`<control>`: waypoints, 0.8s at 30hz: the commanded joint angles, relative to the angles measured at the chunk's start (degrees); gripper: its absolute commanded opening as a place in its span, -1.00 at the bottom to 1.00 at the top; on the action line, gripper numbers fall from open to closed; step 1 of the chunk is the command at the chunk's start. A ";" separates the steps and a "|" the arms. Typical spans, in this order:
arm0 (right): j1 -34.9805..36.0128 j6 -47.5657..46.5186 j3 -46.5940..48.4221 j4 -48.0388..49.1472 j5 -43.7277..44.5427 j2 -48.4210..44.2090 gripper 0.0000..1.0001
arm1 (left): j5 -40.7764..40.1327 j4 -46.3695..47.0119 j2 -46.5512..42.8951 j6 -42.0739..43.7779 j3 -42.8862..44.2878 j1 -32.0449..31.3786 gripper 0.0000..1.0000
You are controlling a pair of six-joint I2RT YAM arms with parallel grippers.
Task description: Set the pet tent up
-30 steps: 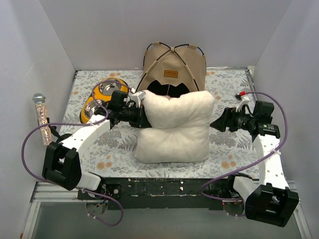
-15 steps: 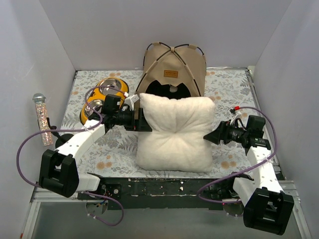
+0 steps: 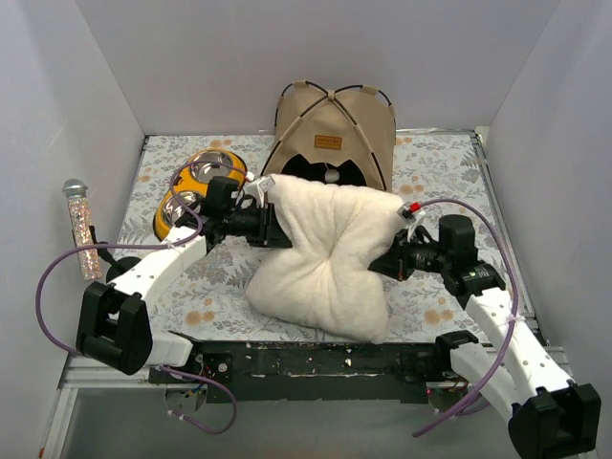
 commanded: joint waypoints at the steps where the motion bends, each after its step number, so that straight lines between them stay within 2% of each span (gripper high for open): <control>1: 9.35 4.08 9.25 7.44 6.62 5.35 -0.97 | 0.07 1.77 3.69 -1.42 10.41 -4.46 -0.73; 5: 13.91 4.52 18.48 5.60 10.83 14.13 -0.97 | -2.57 1.15 9.49 1.23 16.05 -11.40 -0.90; 9: 20.42 4.09 26.30 5.59 17.94 22.75 -0.97 | -4.41 -1.05 13.81 -2.56 18.17 -11.86 -1.00; 14: 28.16 4.08 33.70 6.82 25.42 32.68 -0.97 | -6.87 -8.94 13.55 1.22 18.52 -11.07 -1.00; 19: 28.43 5.14 36.69 5.17 31.74 41.12 -0.79 | -9.51 -8.61 12.58 1.75 17.72 -10.19 -1.00; 21: 27.30 4.96 39.06 2.62 35.44 43.76 -0.62 | -9.51 -7.91 14.16 2.36 20.26 -9.75 -1.00; 24: 25.19 3.30 41.87 -1.42 39.32 43.87 -0.61 | -10.65 -7.03 17.49 4.81 26.76 -9.40 -1.00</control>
